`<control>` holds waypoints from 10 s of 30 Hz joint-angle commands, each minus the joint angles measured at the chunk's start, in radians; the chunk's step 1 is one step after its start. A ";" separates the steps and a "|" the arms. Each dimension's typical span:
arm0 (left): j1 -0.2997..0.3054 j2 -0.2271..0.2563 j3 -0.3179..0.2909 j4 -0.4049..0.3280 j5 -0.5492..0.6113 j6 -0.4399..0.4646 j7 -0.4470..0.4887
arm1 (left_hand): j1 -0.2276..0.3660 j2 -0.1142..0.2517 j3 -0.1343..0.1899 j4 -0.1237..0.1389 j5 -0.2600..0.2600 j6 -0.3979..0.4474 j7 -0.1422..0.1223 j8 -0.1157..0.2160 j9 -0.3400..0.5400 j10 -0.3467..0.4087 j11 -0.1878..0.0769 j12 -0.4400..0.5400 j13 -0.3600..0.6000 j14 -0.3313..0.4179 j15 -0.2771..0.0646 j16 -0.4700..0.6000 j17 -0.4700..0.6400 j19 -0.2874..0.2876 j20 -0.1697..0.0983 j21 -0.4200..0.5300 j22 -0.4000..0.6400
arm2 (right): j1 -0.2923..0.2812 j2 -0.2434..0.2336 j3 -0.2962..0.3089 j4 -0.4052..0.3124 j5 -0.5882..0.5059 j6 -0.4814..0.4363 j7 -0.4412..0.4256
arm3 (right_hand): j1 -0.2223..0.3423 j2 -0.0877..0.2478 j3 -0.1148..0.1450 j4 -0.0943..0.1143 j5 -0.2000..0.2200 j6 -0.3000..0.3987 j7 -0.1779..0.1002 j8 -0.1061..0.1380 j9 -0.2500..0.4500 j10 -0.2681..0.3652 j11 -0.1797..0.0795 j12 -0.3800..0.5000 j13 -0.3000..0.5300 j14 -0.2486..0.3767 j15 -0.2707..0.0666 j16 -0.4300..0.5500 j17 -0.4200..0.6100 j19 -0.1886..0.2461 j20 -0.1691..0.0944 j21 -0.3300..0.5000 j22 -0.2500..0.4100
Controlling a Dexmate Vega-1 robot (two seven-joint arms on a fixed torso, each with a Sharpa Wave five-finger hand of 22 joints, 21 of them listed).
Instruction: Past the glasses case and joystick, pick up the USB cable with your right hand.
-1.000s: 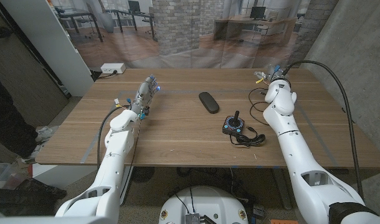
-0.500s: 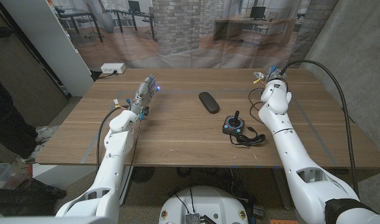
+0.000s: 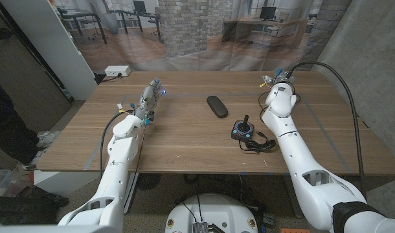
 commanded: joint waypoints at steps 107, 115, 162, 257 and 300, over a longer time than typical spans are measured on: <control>0.047 0.002 -0.015 -0.074 -0.021 0.002 -0.016 | -0.014 0.022 0.009 0.001 -0.002 0.002 -0.004 0.003 0.003 0.006 0.005 0.005 0.005 0.000 0.010 0.005 0.004 0.004 0.015 -0.014 0.003 | 0.146 0.048 -0.066 0.307 -0.040 -0.081 0.052 | 0.099 -0.009 -0.018 -0.022 0.058 0.050 0.007 -0.008 0.008 0.117 -0.029 0.010 0.012 0.234 -0.096 0.026 0.012 0.155 -0.035 0.012 0.003; 0.048 0.001 -0.017 -0.073 -0.025 -0.002 -0.018 | -0.014 0.022 0.009 0.000 -0.002 0.002 -0.004 0.003 0.003 0.005 0.003 0.004 0.005 0.000 0.009 0.005 0.004 0.004 0.015 -0.015 0.003 | 0.153 0.053 -0.074 0.324 -0.048 -0.089 0.041 | 0.102 -0.010 -0.023 -0.018 0.062 0.071 0.003 -0.004 0.007 0.139 -0.026 0.015 0.012 0.266 -0.109 0.033 0.014 0.157 -0.036 0.007 0.003; 0.073 -0.003 -0.028 -0.104 -0.046 -0.023 -0.033 | -0.018 0.015 0.006 -0.001 -0.004 0.006 0.000 0.004 0.003 0.007 0.003 0.005 0.005 0.003 0.010 0.005 0.004 0.007 0.015 -0.020 0.004 | 0.213 0.078 -0.086 0.427 -0.068 -0.155 0.083 | 0.027 -0.005 -0.074 0.037 0.066 0.170 -0.007 0.008 0.005 0.223 -0.012 0.029 0.015 0.340 -0.105 0.050 0.036 0.182 -0.011 0.002 0.005; -0.004 0.003 -0.014 0.003 -0.035 -0.046 -0.041 | -0.032 0.001 -0.006 -0.002 -0.006 0.010 -0.003 0.003 0.003 0.009 0.007 0.004 0.005 0.005 0.008 0.005 0.004 0.014 0.019 -0.032 0.004 | 0.222 0.086 -0.039 0.471 0.020 -0.040 -0.281 | 0.988 0.189 0.050 0.015 -0.017 0.732 -0.075 0.045 0.044 0.751 -0.086 0.241 0.133 1.020 -0.273 0.332 0.521 0.545 -0.269 0.591 0.196; -0.020 -0.005 -0.013 0.026 -0.040 -0.074 -0.045 | -0.032 0.004 -0.005 -0.004 -0.005 0.010 -0.002 0.003 0.003 0.010 0.005 0.004 0.005 0.005 0.009 0.004 0.004 0.017 0.018 -0.037 0.004 | 0.133 0.076 -0.009 0.234 0.027 0.024 -0.427 | 0.997 0.185 0.053 0.014 -0.021 0.755 -0.083 0.033 0.063 0.756 -0.087 0.272 0.180 1.025 -0.272 0.324 0.582 0.506 -0.268 0.660 0.209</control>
